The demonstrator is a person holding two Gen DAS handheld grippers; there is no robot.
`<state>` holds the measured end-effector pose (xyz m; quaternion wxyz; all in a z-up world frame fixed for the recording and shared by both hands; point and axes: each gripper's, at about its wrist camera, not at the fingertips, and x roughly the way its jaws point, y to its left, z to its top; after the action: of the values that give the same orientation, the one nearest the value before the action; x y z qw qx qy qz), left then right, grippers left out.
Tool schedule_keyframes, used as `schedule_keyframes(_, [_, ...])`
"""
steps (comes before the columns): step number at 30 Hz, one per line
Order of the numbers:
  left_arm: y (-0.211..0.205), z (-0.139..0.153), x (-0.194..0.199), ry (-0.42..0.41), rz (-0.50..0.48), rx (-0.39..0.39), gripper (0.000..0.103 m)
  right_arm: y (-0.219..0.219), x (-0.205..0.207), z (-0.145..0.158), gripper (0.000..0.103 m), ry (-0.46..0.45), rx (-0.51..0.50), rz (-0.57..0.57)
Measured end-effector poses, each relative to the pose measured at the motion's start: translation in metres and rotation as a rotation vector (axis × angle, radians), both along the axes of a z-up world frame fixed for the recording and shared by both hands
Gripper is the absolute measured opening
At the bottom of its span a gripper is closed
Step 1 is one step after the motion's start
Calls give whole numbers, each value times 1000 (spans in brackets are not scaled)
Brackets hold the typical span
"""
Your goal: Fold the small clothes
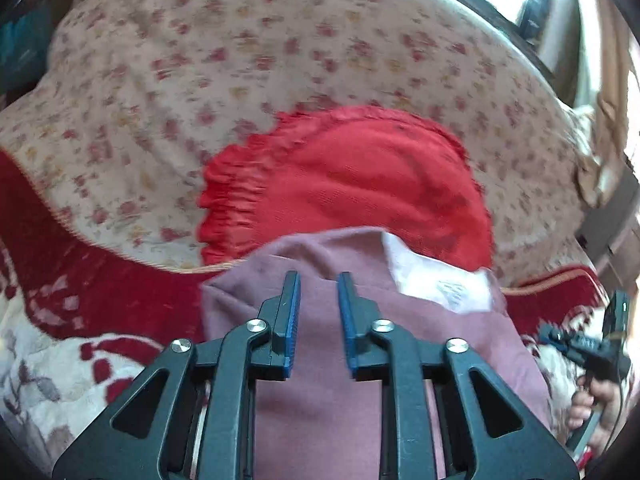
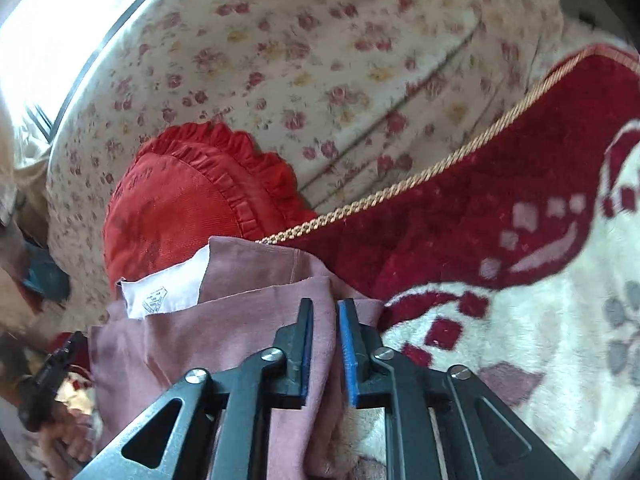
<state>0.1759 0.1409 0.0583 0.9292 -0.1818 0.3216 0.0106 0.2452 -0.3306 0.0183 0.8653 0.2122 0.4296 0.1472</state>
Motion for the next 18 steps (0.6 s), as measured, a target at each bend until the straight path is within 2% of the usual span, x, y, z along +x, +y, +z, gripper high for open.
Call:
schedule_keyframes(2, [22,-5,2,26,59,-55,32,2,8,-10,24,21,30,54])
schedule_keyframes(4, [39,-10,3,42,92,-103,38,5,17,-19,24,41,27,107])
schedule_keyframes(9, [60,-16,5,66,128,-120,39,16,28,-27,24,-4,-107,161])
schedule_keyframes(13, [65,-20,6,61,119,-168,39,19,37,-36,24,5,-106,201])
schedule_keyframes(18, [65,-21,7,65,102,-175,42,25,44,-43,24,10,-104,229])
